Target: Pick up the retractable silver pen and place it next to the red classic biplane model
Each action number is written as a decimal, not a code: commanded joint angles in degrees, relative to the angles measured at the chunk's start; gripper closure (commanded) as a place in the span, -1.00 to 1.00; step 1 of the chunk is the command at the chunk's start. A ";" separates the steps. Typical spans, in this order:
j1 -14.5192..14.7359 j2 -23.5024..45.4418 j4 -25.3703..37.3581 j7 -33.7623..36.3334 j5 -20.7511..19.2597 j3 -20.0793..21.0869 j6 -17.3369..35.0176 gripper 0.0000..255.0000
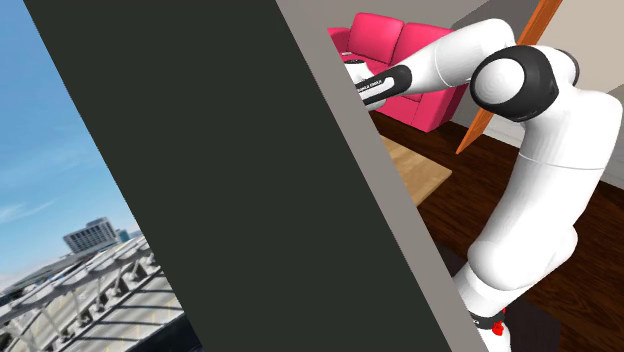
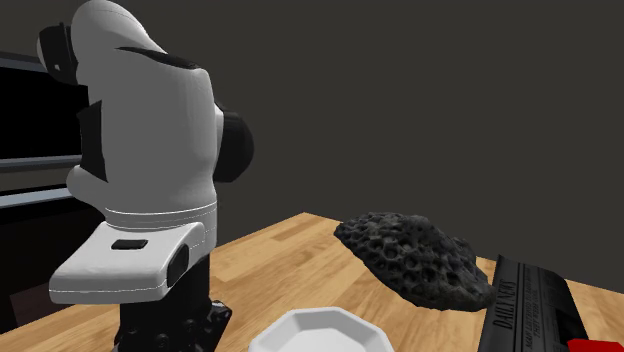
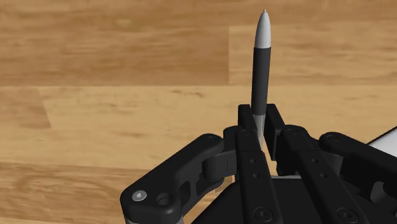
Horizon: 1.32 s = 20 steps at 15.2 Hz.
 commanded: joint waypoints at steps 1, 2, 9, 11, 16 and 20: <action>-0.02 0.10 -0.03 0.00 -0.02 -0.02 0.16 1.00; -0.02 0.10 -0.03 0.00 -0.02 -0.02 0.16 1.00; -0.02 0.10 -0.03 -0.01 -0.02 -0.02 0.16 -1.00; -0.02 0.10 -0.03 -0.01 -0.02 -0.02 0.16 -1.00; 0.14 -3.18 3.04 -0.46 0.69 0.33 -6.17 -1.00; 0.14 -3.18 3.04 -0.46 0.69 0.33 -6.17 -1.00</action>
